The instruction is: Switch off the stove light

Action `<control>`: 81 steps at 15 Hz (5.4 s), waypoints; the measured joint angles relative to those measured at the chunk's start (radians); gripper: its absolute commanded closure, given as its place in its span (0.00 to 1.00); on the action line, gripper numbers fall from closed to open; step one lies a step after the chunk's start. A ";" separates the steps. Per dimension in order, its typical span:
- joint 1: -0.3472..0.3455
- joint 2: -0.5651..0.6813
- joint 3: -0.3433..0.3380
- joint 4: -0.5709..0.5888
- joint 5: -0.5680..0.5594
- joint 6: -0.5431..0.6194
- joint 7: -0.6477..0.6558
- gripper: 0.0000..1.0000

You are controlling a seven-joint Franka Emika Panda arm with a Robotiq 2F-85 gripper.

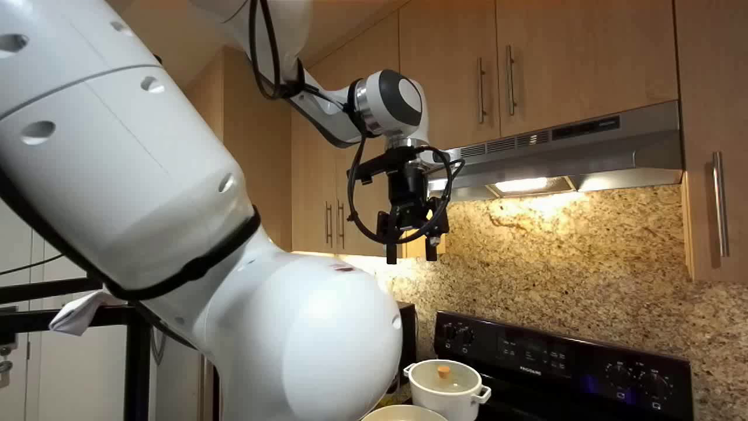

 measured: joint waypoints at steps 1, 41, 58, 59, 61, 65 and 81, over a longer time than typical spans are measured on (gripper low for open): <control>0.000 0.000 0.000 0.000 0.000 0.000 0.000 0.00; 0.065 -0.075 -0.466 0.511 -0.218 0.009 -0.717 0.00; -0.038 0.117 -0.395 0.444 -0.138 0.374 -0.457 0.00; -0.053 0.139 -0.385 0.447 -0.141 0.421 -0.442 0.00; -0.081 0.188 -0.370 0.459 -0.151 0.506 -0.419 0.00; -0.105 0.283 -0.357 0.493 -0.153 0.656 -0.400 0.00; -0.149 0.444 -0.270 0.578 -0.229 0.961 -0.204 0.00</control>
